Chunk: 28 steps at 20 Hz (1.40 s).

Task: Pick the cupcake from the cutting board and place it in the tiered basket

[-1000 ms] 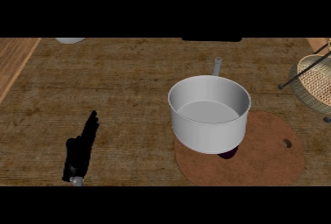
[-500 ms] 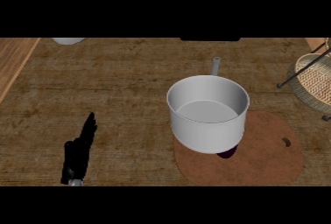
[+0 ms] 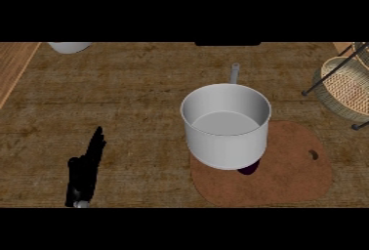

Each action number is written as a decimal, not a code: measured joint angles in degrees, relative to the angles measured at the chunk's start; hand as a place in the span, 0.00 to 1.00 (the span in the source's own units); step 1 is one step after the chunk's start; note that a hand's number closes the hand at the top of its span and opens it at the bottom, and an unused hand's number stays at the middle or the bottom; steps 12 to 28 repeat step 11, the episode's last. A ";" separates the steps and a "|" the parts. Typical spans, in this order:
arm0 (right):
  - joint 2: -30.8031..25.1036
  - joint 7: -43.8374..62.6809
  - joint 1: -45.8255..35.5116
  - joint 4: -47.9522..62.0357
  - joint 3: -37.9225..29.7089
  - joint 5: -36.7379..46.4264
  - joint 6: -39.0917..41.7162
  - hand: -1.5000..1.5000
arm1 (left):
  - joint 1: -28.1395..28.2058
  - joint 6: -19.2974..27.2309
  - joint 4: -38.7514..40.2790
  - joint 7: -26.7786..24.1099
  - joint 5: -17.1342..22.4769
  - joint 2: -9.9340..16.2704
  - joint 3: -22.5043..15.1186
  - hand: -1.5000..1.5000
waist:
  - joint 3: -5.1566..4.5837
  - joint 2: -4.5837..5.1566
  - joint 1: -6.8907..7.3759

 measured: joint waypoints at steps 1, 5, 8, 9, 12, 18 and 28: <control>-1.68 -0.22 2.10 0.64 -1.25 -1.02 1.88 0.00 | 0.46 0.10 -0.02 -0.60 0.07 -0.21 0.02 0.50 | 0.00 -0.09 -0.33; -7.09 -3.06 11.40 3.67 -6.83 -5.46 9.04 0.00 | 1.67 -0.06 -0.77 -0.49 0.29 0.44 0.57 0.50 | 0.04 -0.26 -1.13; -9.80 -5.99 19.03 6.44 -10.55 -8.39 14.70 0.00 | 1.87 0.07 -0.84 -0.62 0.26 0.66 0.91 0.50 | 0.09 -0.31 -1.44; -11.15 -6.33 21.19 7.18 -11.65 -9.31 16.92 0.00 | 2.00 0.25 -0.79 -0.79 0.26 0.37 0.88 0.50 | 0.11 -0.32 -1.52; -12.70 -7.94 25.85 8.79 -13.85 -11.16 21.48 0.00 | 2.42 -0.34 -0.61 -1.66 0.79 0.86 1.45 0.50 | 0.11 -0.42 -1.88; -12.70 -7.94 25.85 8.79 -13.85 -11.16 21.48 0.00 | 2.42 -0.34 -0.61 -1.66 0.79 0.86 1.45 0.50 | 0.11 -0.42 -1.88; -12.70 -7.94 25.85 8.79 -13.85 -11.16 21.48 0.00 | 2.42 -0.34 -0.61 -1.66 0.79 0.86 1.45 0.50 | 0.11 -0.42 -1.88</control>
